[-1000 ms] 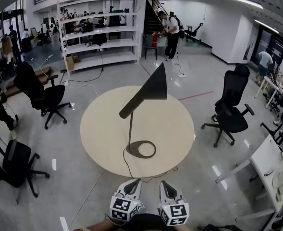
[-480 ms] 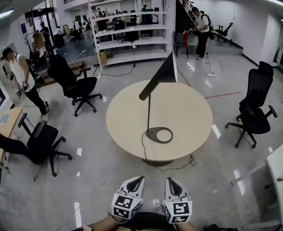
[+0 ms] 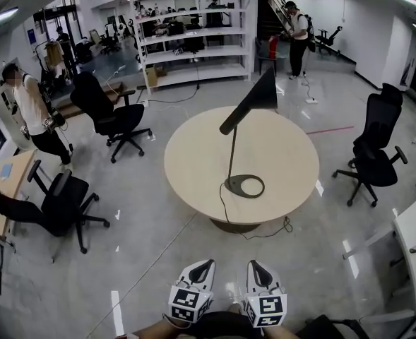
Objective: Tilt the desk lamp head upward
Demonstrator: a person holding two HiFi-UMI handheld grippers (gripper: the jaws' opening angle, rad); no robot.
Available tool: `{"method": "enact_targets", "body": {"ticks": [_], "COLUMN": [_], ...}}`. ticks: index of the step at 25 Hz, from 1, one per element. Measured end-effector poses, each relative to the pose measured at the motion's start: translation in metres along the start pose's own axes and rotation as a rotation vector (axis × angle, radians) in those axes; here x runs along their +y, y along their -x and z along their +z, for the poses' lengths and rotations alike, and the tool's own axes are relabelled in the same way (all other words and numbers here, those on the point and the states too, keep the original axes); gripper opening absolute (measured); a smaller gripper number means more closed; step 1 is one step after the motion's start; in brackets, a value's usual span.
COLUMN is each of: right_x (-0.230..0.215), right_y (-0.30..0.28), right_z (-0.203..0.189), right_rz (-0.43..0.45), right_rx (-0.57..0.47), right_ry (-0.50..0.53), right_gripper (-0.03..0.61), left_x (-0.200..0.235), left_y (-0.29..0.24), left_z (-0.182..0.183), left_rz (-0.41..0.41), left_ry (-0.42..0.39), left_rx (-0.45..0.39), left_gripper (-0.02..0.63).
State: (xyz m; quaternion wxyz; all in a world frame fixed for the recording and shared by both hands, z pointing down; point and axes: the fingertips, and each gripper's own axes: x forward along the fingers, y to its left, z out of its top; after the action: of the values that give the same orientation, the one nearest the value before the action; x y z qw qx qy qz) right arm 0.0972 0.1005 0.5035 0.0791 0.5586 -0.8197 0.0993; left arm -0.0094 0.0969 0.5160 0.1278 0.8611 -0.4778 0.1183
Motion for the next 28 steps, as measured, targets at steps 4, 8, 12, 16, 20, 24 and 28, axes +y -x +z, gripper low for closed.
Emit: {"method": "enact_targets", "body": {"ticks": [4,8,12,16,20,24,28], "right_x": [0.046,0.078,0.091,0.089,0.087,0.080,0.074], "right_y": [-0.004,-0.001,0.005,0.007,0.013,0.013,0.015], "right_z": [0.002,-0.008,-0.023,-0.032,-0.032,-0.023,-0.014], "right_rz": [-0.028,-0.048,-0.095,-0.139,-0.157,-0.165,-0.170], "right_rx": [0.016,0.049,0.084,0.091,0.087,0.064,0.046], "right_ry": [0.007,0.000,0.002,-0.013,-0.028,-0.031,-0.018], "right_gripper": [0.015,0.015,0.015,0.015,0.014,0.014,0.014], "left_x": [0.032,0.047,0.049,0.053,0.057,0.062,0.057], "left_y": [0.029,0.045,0.054,0.056,0.062,0.063,0.063], "left_z": [-0.006,-0.009,-0.020,-0.029,-0.025,-0.011,-0.005], "left_rz": [-0.026,-0.070,-0.115,-0.123,-0.097,-0.062,-0.058], "left_ry": [0.006,0.000,-0.007,-0.005,-0.001,0.008,0.009], "left_rx": [0.010,0.010,0.016,0.014,0.003,-0.027,-0.035], "left_gripper": [0.046,0.046,0.046,0.046,0.046,0.046,0.046]}}
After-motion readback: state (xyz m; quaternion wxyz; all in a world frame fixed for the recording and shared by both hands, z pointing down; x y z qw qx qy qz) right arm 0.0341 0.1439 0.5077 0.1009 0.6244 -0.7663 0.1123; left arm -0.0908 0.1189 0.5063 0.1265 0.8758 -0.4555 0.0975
